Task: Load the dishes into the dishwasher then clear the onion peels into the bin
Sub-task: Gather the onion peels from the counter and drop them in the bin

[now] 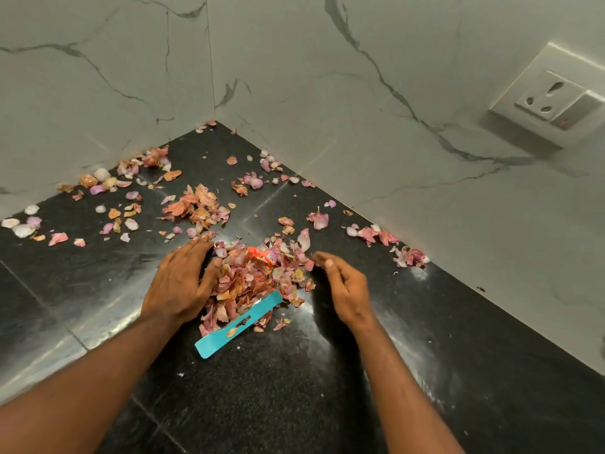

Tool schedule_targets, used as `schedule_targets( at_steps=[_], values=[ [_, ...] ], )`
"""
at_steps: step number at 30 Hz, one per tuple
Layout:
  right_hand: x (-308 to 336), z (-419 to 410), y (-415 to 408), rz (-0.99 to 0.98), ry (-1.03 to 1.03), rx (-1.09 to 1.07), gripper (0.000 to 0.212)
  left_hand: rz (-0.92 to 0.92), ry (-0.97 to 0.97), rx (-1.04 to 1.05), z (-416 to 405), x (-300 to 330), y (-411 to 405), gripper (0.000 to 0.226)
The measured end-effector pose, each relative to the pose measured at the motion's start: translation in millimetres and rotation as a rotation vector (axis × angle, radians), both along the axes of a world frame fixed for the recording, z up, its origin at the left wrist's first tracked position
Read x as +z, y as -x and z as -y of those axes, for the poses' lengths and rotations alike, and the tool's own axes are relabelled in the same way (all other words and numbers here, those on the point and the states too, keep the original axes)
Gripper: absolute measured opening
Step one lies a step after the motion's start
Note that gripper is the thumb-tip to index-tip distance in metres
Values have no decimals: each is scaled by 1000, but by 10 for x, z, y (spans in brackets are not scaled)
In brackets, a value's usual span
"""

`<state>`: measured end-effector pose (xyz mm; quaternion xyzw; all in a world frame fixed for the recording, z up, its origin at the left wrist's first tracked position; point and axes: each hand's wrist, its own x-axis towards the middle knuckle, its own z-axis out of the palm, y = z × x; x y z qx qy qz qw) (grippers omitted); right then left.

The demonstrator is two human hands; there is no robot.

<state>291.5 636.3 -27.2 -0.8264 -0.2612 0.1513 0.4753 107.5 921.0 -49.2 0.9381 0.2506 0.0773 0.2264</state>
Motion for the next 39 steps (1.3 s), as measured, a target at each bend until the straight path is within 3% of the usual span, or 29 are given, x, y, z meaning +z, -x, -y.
schedule_targets(
  at_steps=[3, 6, 9, 13, 15, 18, 21, 23, 24, 27, 29, 30, 32, 34, 36, 39],
  values=[
    [86, 168, -280, 138, -111, -524, 32, 4, 4, 10, 26, 25, 6, 72],
    [90, 524, -786, 270, 75, -776, 32, 3, 6, 13, 42, 59, 2, 71],
    [67, 727, -1010, 115, 262, -630, 40, -5, 8, 9, 22, 35, 12, 72],
    [45, 666, -914, -67, -135, -464, 32, -9, 11, 11, 20, 21, 6, 72],
    [86, 636, -879, 15, -182, -506, 32, -8, 15, 16, 35, 28, -9, 72],
    [45, 665, -1015, 68, -22, -644, 38, -15, 17, 23, 35, 40, -7, 73],
    [-40, 612, -960, 54, 314, -335, 51, -22, 17, 20, 31, 43, 8, 72],
    [-16, 528, -831, 21, 203, -109, 39, -23, 20, 23, 39, 44, 9, 73],
    [24, 496, -774, -5, 88, -96, 32, -21, 23, 25, 42, 48, 5, 73],
    [106, 479, -797, 198, -82, -450, 28, -21, 33, 32, 49, 59, -9, 74],
    [73, 541, -981, 314, 143, -711, 32, -19, 29, 31, 47, 57, -1, 74],
    [34, 570, -1044, 264, 327, -768, 38, -20, 25, 30, 46, 56, 6, 73],
    [-72, 571, -1022, 116, 544, -703, 53, -18, 24, 31, 47, 65, 11, 73],
    [-146, 514, -894, 168, 409, -450, 45, -6, 25, 29, 50, 69, 9, 72],
    [-119, 473, -729, 209, 119, -282, 30, -2, 23, 28, 54, 64, 1, 71],
    [-40, 429, -771, 239, -25, -463, 26, -4, 28, 34, 43, 47, -10, 71]
  ],
)
